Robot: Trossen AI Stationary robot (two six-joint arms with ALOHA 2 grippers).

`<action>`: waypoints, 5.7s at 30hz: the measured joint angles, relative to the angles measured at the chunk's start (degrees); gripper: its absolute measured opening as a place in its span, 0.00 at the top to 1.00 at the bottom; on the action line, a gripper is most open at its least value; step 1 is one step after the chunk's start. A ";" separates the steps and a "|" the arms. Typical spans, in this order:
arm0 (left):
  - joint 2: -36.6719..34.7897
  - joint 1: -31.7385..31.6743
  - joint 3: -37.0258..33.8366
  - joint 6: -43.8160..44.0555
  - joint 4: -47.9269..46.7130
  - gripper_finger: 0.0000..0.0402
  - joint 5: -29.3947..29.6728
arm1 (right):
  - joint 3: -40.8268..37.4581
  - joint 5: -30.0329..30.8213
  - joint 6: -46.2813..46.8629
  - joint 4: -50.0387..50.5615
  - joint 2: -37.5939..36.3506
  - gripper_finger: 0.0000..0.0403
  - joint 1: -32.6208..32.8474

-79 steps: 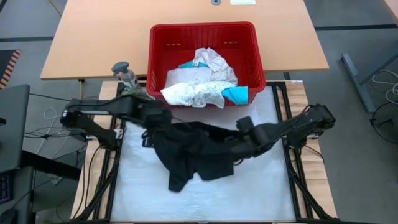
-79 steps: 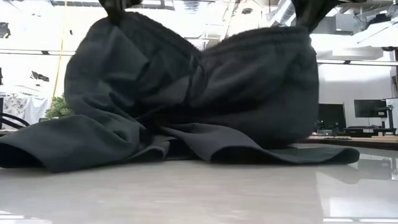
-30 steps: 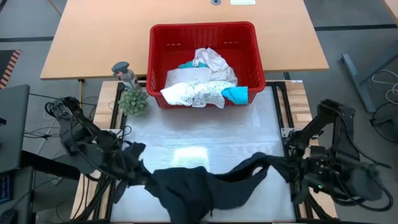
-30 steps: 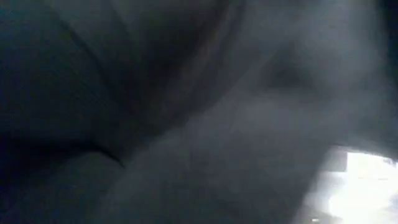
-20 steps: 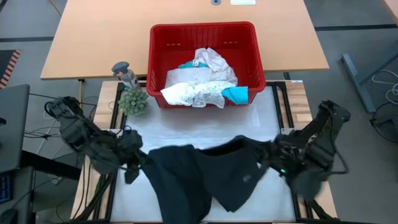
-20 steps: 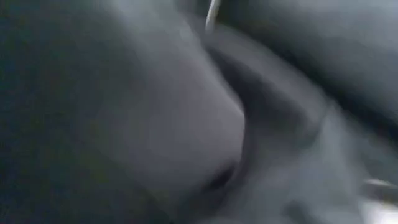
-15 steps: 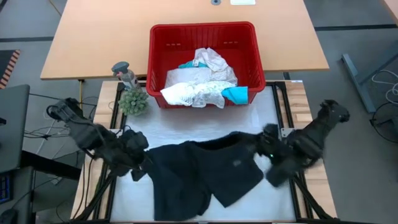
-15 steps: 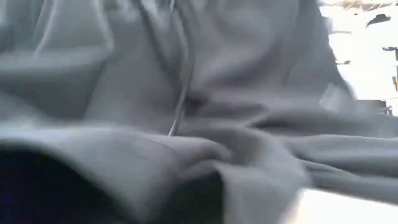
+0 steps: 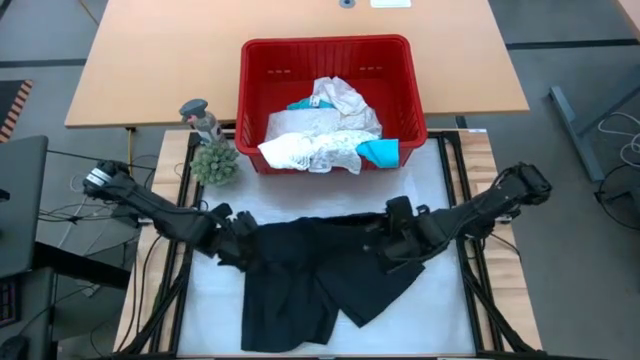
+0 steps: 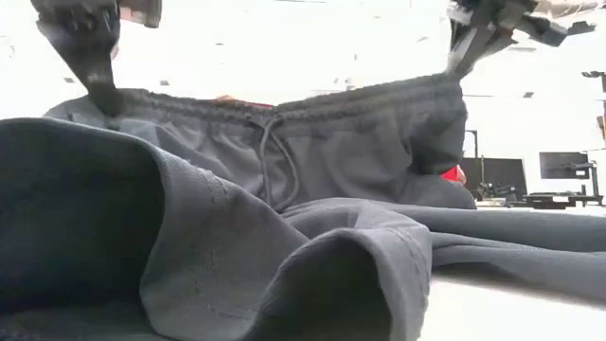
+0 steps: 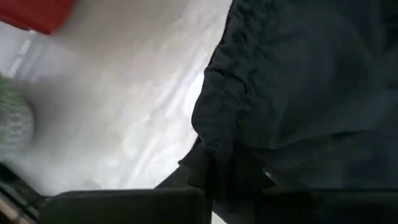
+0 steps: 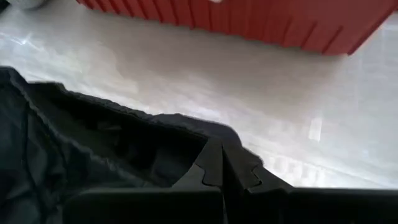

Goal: Fold Laundry from Bin
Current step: Fold the black shorts

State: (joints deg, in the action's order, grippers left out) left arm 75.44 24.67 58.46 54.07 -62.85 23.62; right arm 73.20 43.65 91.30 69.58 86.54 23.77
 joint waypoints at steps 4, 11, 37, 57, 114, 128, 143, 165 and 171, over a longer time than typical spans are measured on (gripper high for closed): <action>-0.02 -2.50 -0.29 -11.12 1.45 0.83 0.96 | -0.37 0.05 -7.51 -3.24 0.06 0.92 -4.16; -0.02 -7.47 -0.29 -25.14 2.65 0.58 -0.91 | -0.37 -0.27 -21.41 -3.93 -0.03 0.78 -10.52; -21.20 -3.95 -9.90 -6.86 34.28 0.25 -13.74 | -7.40 -19.56 -14.81 -8.88 -3.74 0.34 2.99; -10.15 4.91 -15.04 1.95 40.69 0.25 -8.34 | -19.86 -31.95 -1.21 -17.35 6.28 0.38 12.73; -2.55 -32.96 -31.59 9.77 57.33 0.25 -30.49 | -16.08 -36.16 25.71 -2.97 -3.75 0.43 23.25; 3.42 -31.37 -31.59 14.83 71.32 0.59 -36.80 | -16.08 -36.05 25.25 -2.78 -3.71 0.44 23.25; -1.60 -31.44 -25.34 12.86 80.42 0.99 -33.02 | -16.08 -21.96 18.60 -9.67 -3.80 0.44 22.03; -1.75 -35.24 -8.81 -4.80 39.76 0.99 -18.80 | -16.04 -29.53 -45.76 -55.84 0.88 0.48 8.11; -1.75 -36.19 -8.81 -8.47 38.22 0.99 -18.70 | -16.04 -36.33 -46.34 -77.09 11.12 0.52 6.47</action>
State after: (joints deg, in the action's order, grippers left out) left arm 73.69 -11.52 49.65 45.60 -24.63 4.92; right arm 57.17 7.32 44.96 -7.50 97.66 30.24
